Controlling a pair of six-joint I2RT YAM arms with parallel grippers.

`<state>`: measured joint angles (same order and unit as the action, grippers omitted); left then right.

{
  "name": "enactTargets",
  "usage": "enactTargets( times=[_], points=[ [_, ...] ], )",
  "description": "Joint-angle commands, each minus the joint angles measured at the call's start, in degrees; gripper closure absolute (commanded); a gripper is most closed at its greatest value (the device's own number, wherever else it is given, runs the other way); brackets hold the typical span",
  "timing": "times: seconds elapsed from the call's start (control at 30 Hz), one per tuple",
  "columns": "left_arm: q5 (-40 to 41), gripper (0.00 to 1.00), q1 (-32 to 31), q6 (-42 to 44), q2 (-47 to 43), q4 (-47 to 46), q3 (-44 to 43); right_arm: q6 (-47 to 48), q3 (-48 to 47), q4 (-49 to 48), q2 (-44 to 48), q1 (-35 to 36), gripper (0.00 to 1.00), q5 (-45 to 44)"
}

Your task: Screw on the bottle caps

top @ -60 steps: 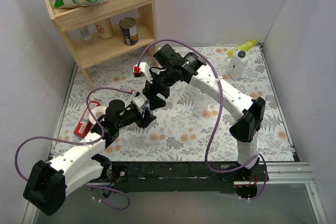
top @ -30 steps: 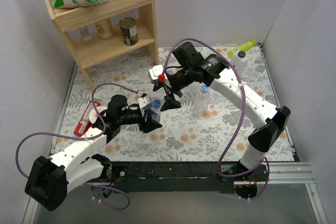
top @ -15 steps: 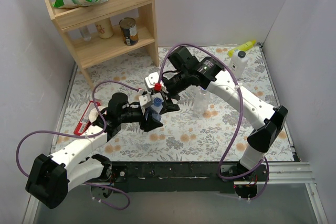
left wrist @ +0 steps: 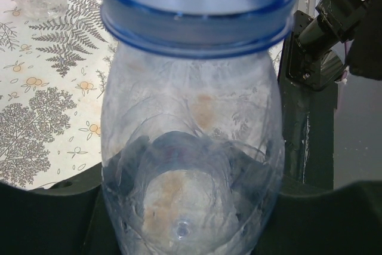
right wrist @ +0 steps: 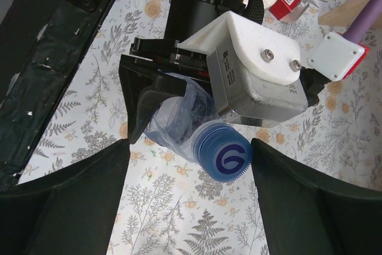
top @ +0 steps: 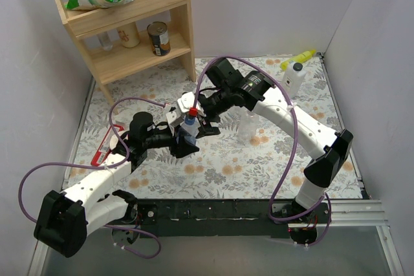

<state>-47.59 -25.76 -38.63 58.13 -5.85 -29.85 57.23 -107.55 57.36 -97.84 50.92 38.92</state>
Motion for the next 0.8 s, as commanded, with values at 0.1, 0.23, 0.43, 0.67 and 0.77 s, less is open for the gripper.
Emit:
enactTargets(
  times=[0.1, 0.23, 0.43, 0.67, 0.77],
  points=[
    [1.5, 1.00, 2.8, -2.1, -1.0, -2.9, -0.7, -1.2, 1.1, 7.7, -0.7, 0.3, 0.15, -2.8],
    [1.5, 1.00, 2.9, -2.4, -1.2, -3.1, -0.4, -2.5, 1.1, 8.1, -1.4, 0.3, 0.16, -3.1],
    [1.6, 1.00, 3.2, -2.4, -1.5, -3.3, -0.2, -4.7, 1.7, 6.9, -1.5, 0.3, 0.17, -4.1],
    [2.4, 1.00, 3.3, -2.6, -1.8, -3.4, -0.1, -8.2, 2.3, 7.2, -1.6, 0.2, 0.18, -6.5],
    [2.7, 1.00, 3.4, -1.6, -1.9, -2.4, -0.3, -9.9, 2.4, 8.5, -1.6, -0.6, 0.19, -7.2]
  ],
)
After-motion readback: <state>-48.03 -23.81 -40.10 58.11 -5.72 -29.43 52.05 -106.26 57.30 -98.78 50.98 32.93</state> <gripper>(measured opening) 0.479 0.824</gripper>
